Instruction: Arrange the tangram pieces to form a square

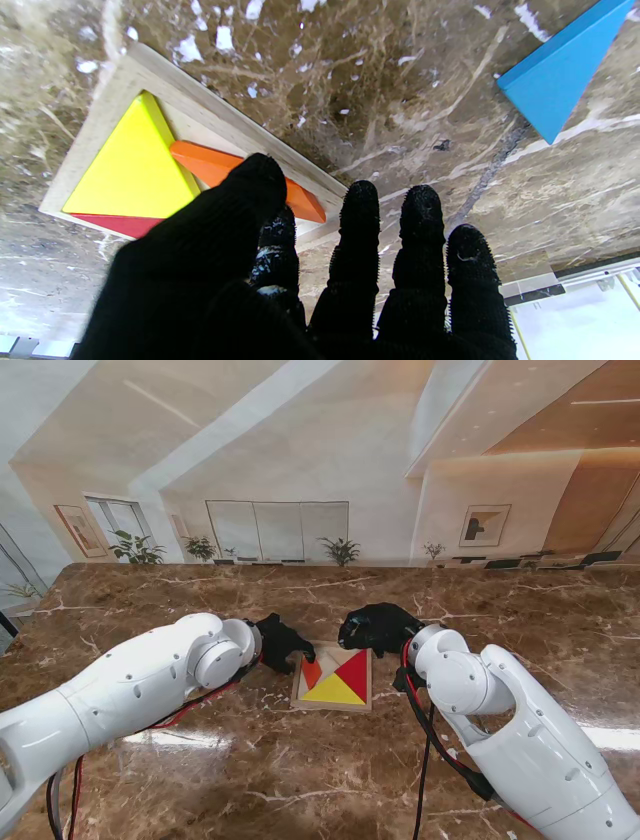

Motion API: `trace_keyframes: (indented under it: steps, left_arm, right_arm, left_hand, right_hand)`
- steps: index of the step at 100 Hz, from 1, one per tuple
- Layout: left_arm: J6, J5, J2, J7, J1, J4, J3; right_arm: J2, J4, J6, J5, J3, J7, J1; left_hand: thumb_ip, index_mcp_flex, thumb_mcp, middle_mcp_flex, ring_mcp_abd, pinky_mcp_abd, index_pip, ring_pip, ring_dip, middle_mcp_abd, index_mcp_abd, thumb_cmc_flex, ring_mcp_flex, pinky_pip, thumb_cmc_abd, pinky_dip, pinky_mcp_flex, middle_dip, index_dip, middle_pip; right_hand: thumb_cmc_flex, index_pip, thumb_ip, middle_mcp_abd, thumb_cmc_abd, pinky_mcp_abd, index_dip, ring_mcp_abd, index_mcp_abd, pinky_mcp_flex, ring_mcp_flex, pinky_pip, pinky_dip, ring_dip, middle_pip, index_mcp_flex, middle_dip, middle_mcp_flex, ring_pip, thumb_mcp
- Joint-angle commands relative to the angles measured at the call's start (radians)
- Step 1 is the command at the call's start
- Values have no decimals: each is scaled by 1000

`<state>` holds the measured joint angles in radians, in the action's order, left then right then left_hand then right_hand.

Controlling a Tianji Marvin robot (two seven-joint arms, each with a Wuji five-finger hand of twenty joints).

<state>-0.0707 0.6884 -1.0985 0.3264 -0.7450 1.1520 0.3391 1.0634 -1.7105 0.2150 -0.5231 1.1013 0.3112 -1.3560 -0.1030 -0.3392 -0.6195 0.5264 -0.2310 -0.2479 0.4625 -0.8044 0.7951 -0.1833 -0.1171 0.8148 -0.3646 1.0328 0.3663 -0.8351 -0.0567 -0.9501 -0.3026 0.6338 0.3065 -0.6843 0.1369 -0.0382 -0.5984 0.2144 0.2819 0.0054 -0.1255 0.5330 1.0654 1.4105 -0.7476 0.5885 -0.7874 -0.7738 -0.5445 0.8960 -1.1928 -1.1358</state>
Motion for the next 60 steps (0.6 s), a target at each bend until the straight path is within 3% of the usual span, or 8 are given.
trace_keyframes:
  steps: [1, 20, 60]
  left_arm:
    - [2, 5, 0, -6, -1, -1, -3]
    - [12, 6, -5, -22, -6, -4, 2]
    - [42, -22, -33, -45, 10, -29, -29]
  right_arm:
    - [0, 8, 6, 4, -1, 16, -4]
    - [0, 9, 6, 4, -1, 16, -3]
    - [-1, 8, 8, 3, 0, 20, -3]
  left_hand:
    - [23, 55, 12, -34, 1, 16, 6, 5, -16, 1, -2, -6, 19, -11, -33, 6, -17, 9, -5, 2]
    - [24, 70, 7, -8, 0, 13, 2, -39, 5, 9, 6, -16, -3, 7, -29, -2, 0, -21, 2, 55]
    - [22, 78, 4, -6, 3, 12, -3, -59, 17, 13, 13, -23, -5, 24, -29, -8, 2, -43, 7, 73]
  right_hand:
    - [-54, -18, -25, 0, 24, -1, -5, 2, 8, 7, 35, 42, 4, -7, -12, -8, 6, 11, -22, -10]
    - [-55, -18, -25, 1, 24, -1, -5, 1, 7, 7, 35, 43, 4, -7, -12, -8, 6, 10, -22, -10]
    - [-54, -18, -25, 1, 24, -2, -5, 1, 9, 7, 35, 43, 4, -7, -13, -9, 6, 11, -22, -10]
